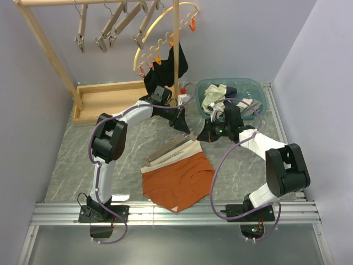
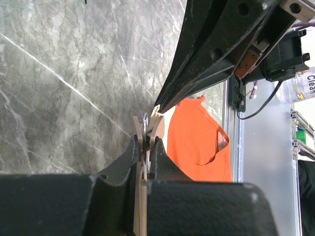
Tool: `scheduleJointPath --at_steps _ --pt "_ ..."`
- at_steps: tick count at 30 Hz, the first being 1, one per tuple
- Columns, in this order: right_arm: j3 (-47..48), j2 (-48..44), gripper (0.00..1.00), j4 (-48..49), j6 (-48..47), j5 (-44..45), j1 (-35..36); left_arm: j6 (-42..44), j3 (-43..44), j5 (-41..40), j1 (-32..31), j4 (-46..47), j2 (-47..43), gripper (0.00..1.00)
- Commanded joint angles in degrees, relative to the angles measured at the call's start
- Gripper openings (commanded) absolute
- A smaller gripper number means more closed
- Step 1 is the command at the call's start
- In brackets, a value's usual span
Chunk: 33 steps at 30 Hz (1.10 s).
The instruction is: Clip the underwear to the hanger
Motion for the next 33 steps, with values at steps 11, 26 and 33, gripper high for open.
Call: scheduleJointPath --at_steps 11,26,33 --pt "1.93 -2.84 0.0 2.44 -1.59 -0.5 -0.17 3.99 -0.16 4.01 -0.1 -2.2 -2.17 0.0" --pt "3.25 -4.25 0.0 2.44 -1.85 -1.46 -0.09 5.31 0.54 3.92 -0.45 -3.52 -2.0 0.02" --pt "3.25 -3.99 0.0 2.44 -2.2 -1.46 -0.09 4.44 0.98 3.22 -0.45 -3.08 -2.35 0.31"
